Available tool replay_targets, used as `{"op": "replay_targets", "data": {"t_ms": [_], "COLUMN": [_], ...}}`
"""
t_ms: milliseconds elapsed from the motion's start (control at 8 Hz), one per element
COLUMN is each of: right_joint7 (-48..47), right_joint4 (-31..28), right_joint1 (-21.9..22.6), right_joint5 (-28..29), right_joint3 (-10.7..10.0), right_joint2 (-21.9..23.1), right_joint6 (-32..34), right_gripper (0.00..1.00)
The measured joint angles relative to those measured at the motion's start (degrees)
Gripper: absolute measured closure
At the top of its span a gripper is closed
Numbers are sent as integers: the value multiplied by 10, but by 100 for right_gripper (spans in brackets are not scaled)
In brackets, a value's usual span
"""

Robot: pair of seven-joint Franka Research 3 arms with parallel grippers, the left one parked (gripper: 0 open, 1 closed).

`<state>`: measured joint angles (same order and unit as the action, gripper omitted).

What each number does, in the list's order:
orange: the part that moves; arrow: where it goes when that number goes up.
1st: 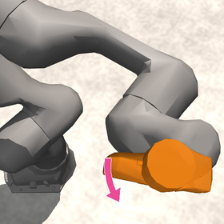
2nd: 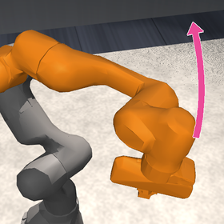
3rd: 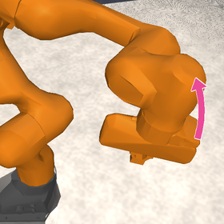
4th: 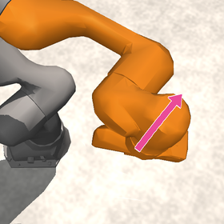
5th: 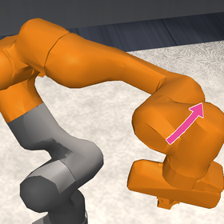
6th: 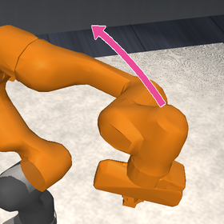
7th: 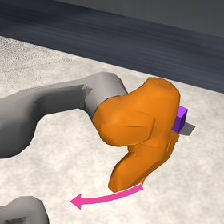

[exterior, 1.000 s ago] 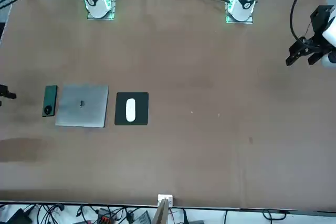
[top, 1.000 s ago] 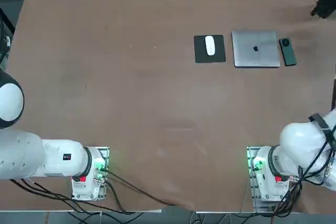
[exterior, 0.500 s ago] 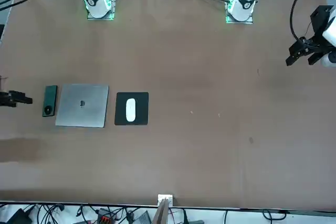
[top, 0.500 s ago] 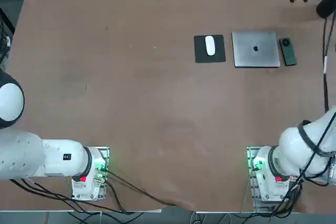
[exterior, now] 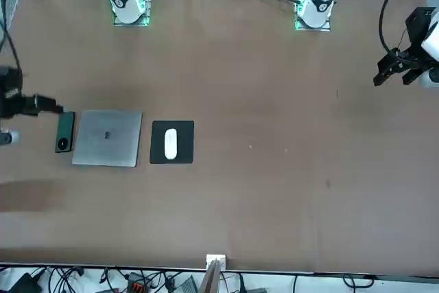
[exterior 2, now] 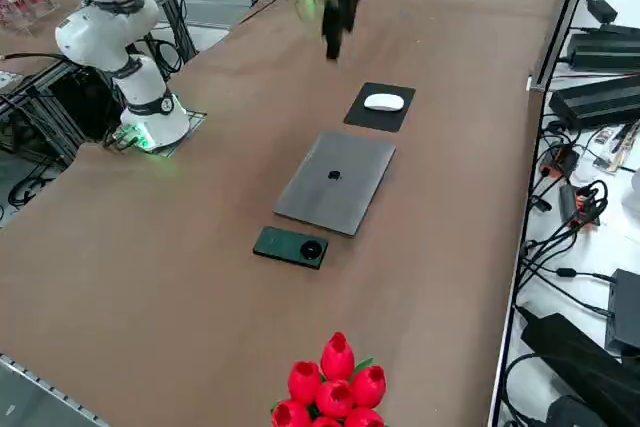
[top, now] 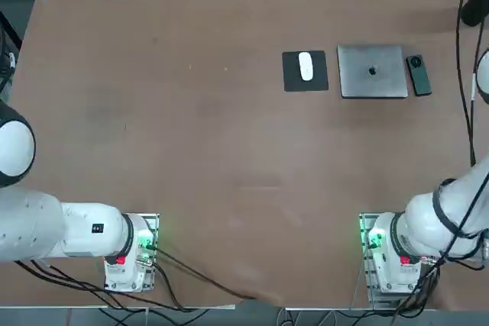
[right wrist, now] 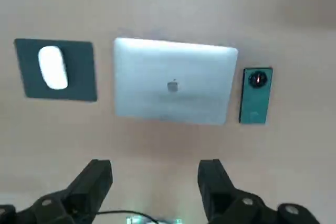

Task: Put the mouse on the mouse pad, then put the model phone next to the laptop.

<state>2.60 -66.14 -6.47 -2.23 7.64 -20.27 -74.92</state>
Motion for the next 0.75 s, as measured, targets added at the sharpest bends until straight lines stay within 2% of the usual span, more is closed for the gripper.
{"op": "replay_targets", "data": {"t_ms": [125, 375, 500, 750], "right_joint7": [-4, -5, -5, -5], "right_joint4": [-34, -176, -240, -297], "right_joint1": [35, 80, 89, 92], "right_joint5": [0, 0, 2, 4], "right_joint3": [-25, -65, -83, -102], "right_joint2": [41, 139, 182, 224], "right_joint6": [-11, -127, -164, -181], "right_gripper": [0, 0, 0, 0]}}
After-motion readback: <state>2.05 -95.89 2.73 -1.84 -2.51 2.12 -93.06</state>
